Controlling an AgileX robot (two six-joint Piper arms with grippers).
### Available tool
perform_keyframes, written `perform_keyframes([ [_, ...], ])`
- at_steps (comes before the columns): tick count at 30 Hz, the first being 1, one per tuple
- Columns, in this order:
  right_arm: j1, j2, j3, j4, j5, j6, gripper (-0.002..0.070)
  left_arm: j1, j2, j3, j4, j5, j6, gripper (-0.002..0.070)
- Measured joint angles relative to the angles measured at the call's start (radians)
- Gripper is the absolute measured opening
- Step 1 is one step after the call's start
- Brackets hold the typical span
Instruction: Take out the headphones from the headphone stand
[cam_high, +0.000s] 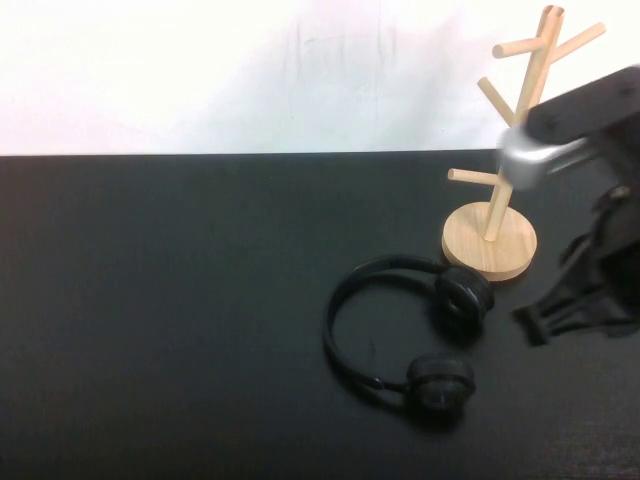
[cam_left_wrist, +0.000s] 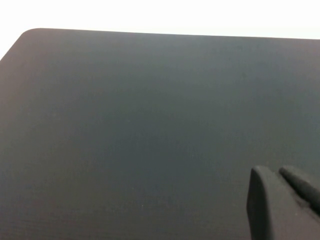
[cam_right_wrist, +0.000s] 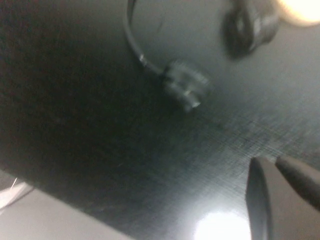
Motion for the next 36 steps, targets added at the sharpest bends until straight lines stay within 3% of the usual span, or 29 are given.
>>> perform_keyframes([
  [12,-0.016,-0.165,0.014,-0.127,0.004,-0.06,-0.0006,0.0,0.0,0.0,0.0,0.0,0.0,-0.0003],
  [15,-0.114,-0.222,0.091,-0.102,-0.088,-0.087,-0.0006,0.0,0.0,0.0,0.0,0.0,0.0,-0.0003],
  [18,-0.297,-0.313,0.261,-0.023,-0.344,-0.137,-0.0006,0.0,0.0,0.0,0.0,0.0,0.0,-0.0003],
  [23,-0.561,-0.535,0.684,0.033,-0.785,-0.159,-0.0006,0.0,0.0,0.0,0.0,0.0,0.0,-0.0003],
  [27,-0.699,-0.739,0.995,0.014,-1.045,-0.161,-0.0008,0.0,0.0,0.0,0.0,0.0,0.0,-0.0003],
  [32,-0.792,-1.017,1.243,0.005,-1.189,-0.161,-0.0006,0.0,0.0,0.0,0.0,0.0,0.0,-0.0003],
  [36,-0.822,-1.183,1.305,0.004,-1.189,-0.156,-0.0006,0.0,0.0,0.0,0.0,0.0,0.0,-0.0003],
])
